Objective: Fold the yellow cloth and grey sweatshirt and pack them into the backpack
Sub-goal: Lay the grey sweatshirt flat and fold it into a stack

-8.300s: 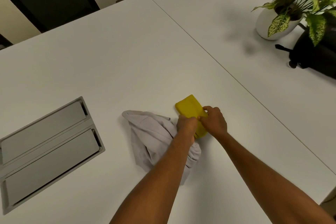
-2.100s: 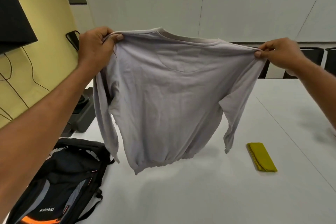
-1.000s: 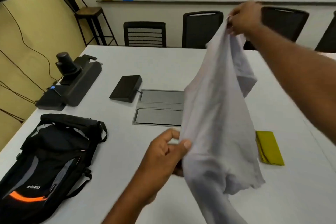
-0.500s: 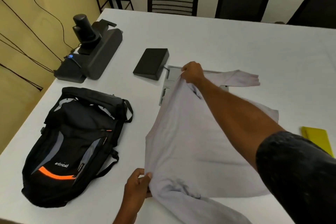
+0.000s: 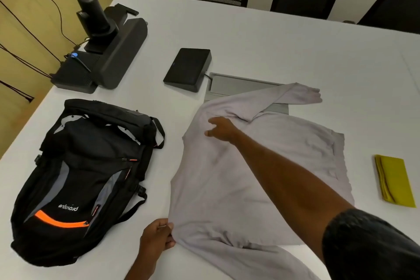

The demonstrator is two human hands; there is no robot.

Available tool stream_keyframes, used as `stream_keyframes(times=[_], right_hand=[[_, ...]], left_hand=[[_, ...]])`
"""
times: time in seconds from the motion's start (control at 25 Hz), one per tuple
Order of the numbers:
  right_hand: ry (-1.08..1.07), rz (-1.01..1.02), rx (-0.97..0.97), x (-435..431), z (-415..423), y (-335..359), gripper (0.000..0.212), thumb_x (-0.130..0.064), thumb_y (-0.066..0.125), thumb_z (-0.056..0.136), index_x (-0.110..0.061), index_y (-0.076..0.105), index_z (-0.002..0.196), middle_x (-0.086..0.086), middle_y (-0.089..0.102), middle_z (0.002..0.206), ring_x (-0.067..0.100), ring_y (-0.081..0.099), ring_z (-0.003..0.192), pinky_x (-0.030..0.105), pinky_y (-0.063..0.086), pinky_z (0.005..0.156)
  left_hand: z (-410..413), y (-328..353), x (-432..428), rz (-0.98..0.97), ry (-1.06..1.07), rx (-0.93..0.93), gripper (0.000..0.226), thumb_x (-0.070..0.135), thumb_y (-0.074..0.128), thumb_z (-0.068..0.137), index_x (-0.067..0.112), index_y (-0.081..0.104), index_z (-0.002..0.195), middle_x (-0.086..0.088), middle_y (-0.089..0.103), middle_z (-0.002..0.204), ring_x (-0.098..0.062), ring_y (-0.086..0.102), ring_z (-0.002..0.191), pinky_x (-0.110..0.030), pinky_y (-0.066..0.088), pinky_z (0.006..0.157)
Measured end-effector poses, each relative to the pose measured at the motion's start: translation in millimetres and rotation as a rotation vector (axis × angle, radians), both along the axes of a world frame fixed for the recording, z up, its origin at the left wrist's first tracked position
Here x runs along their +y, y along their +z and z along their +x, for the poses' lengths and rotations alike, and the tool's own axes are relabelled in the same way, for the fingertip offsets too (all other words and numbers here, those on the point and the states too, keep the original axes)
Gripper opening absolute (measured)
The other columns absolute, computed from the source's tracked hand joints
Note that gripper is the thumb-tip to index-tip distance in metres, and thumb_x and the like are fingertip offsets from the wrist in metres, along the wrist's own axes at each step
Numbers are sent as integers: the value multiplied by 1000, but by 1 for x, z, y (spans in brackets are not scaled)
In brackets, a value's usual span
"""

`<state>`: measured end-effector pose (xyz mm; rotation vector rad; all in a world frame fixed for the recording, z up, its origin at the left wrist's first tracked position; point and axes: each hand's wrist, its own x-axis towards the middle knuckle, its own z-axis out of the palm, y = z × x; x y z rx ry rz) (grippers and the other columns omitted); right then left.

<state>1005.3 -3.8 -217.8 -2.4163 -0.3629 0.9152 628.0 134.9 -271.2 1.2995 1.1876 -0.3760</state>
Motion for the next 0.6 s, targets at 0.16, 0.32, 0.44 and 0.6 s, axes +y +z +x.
stream_keyframes(times=[0.16, 0.32, 0.44, 0.6], right_hand=[[-195, 19, -121, -84, -36, -26, 44, -26, 76, 96, -10, 69, 136, 10, 68, 140, 27, 64, 127, 28, 44, 105], [-472, -39, -201, -197, -91, -46, 26, -23, 68, 97, -17, 75, 121, 7, 74, 125, 26, 69, 115, 34, 55, 96], [-641, -187, -247, -296, -146, -57, 25, -19, 65, 96, -17, 75, 119, 8, 73, 124, 32, 68, 117, 40, 53, 100], [-1034, -266, -216, -399, -201, -54, 24, -20, 63, 96, -14, 74, 116, 16, 74, 118, 41, 68, 113, 45, 53, 96]], left_hand=[[0, -6, 4, 6, -5, 23, 10, 7, 66, 103, 4, 76, 105, -25, 80, 91, -30, 72, 77, -36, 65, 70], [1, -15, 5, 1, -21, 35, 11, 11, 67, 105, 5, 75, 109, -18, 82, 91, -34, 77, 85, -43, 64, 83], [3, -18, 2, -2, 10, 55, 13, 11, 67, 105, 3, 72, 114, -20, 80, 97, -35, 75, 87, -42, 62, 82], [7, -15, -10, 4, 72, 51, 10, 12, 70, 103, 4, 70, 109, -20, 74, 100, -33, 68, 81, -37, 58, 81]])
